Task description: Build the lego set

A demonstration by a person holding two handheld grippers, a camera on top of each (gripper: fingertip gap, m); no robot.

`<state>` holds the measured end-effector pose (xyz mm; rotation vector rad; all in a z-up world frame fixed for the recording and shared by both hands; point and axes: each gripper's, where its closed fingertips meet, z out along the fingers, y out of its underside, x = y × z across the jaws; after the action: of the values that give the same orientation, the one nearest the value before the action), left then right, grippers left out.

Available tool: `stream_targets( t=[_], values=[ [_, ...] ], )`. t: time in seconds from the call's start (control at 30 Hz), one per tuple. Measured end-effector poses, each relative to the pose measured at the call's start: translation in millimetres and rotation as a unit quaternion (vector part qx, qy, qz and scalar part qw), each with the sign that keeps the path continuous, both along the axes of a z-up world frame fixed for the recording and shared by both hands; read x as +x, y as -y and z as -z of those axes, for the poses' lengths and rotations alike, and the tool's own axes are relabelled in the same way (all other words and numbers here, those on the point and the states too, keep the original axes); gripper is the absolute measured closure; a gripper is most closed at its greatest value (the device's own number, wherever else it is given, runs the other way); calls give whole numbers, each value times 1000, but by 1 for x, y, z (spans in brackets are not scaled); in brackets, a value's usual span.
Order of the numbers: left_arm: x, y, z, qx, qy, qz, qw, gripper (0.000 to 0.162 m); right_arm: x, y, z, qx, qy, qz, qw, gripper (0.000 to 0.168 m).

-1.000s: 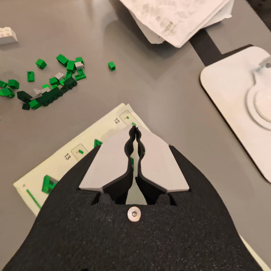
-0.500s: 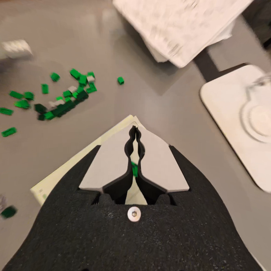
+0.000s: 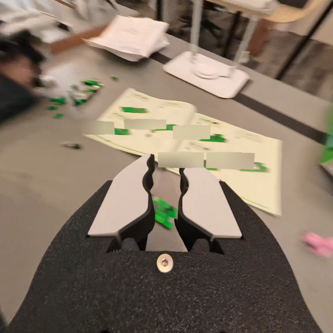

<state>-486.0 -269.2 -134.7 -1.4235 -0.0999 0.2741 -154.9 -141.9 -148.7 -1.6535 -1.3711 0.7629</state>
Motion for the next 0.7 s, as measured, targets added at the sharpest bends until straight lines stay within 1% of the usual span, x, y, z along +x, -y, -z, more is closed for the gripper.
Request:
stream_targets(
  t=[0.07, 0.17, 0.27, 0.37, 0.43, 0.47, 0.53, 0.7],
  values=[
    [3, -1, 1, -3, -7, 2, 1000, 162, -29, 44, 13, -23, 2, -73, 997, 143],
    [-1, 0, 1, -14, -32, -12, 999, 162, -77, 101, 37, -22, 26, -170, 985, 146],
    [-17, 9, -1, -19, -56, -47, 997, 162, -125, 142, 56, -24, 47, -244, 968, 151],
    [-33, 16, -2, -7, -39, -66, 997, 162, -170, 155, 73, 5, 94, -260, 961, 160],
    [-37, 16, -1, -1, -20, -65, 998, 162, -190, 172, 85, 8, 126, -305, 944, 158],
    [-38, 16, -1, 0, -17, -64, 998, 162, -198, 178, 90, 15, 138, -322, 936, 154],
    [-38, 16, -2, 2, -19, -64, 998, 162, -211, 186, 98, 36, 153, -345, 925, 152],
    [-36, 14, -3, 2, -22, -59, 998, 162, -234, 187, 104, 49, 163, -352, 920, 154]
  ],
)
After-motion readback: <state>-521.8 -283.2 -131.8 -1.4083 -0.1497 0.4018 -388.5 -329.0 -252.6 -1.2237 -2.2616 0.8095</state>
